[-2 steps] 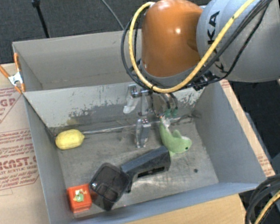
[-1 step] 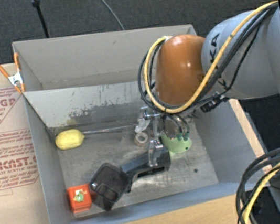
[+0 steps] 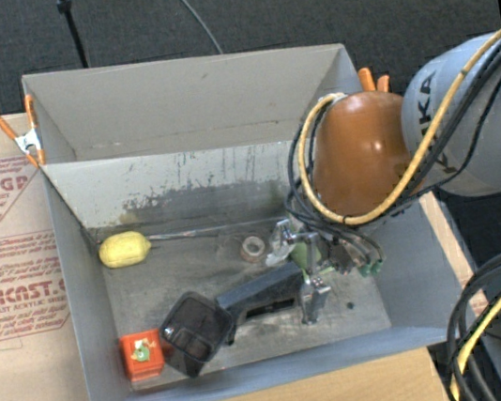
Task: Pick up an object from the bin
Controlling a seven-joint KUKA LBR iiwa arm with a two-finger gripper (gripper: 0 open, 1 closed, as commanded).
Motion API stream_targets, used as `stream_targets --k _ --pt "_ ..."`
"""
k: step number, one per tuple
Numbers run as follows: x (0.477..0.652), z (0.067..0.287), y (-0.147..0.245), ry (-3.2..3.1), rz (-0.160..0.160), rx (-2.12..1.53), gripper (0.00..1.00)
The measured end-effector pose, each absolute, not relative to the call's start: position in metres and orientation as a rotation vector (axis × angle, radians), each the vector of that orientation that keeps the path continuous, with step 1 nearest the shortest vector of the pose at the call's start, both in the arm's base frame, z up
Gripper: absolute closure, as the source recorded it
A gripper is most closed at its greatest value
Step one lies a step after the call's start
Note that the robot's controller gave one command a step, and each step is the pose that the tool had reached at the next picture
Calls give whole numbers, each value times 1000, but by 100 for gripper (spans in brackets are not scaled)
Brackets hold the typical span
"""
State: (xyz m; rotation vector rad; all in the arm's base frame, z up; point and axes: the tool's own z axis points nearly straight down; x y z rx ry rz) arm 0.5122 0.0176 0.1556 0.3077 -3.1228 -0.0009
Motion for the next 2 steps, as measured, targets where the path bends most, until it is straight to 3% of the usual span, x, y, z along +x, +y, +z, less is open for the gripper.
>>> stream_targets --k 1,2 --pt "516 152 18 -3137 -2 216 0" --pt "512 91 27 -3158 -4 17 0"
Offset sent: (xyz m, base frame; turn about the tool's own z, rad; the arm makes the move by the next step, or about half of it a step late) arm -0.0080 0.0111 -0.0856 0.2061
